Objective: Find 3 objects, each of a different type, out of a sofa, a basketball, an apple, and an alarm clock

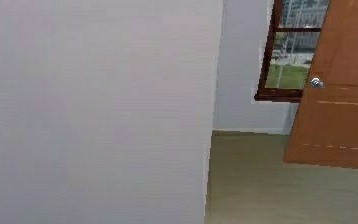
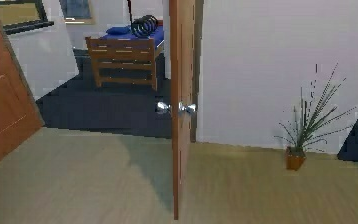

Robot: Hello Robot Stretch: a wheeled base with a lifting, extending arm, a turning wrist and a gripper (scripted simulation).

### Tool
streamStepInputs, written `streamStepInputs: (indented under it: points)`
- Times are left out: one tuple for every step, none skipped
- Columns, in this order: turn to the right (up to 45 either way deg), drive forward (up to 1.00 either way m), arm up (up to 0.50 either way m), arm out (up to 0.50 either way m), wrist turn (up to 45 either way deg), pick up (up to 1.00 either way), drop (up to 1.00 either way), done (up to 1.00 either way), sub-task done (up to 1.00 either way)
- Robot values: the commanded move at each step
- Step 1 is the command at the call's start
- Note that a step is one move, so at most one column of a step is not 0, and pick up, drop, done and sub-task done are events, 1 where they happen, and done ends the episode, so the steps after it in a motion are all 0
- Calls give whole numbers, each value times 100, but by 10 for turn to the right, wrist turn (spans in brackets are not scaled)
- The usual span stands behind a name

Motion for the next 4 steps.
streamStepInputs:
  points:
    - [450,0,0,0,0,0,0,0,0]
    - [120,0,0,0,0,0,0,0,0]
    - [0,95,0,0,0,0,0,0,0]
    - [330,0,0,0,0,0,0,0,0]
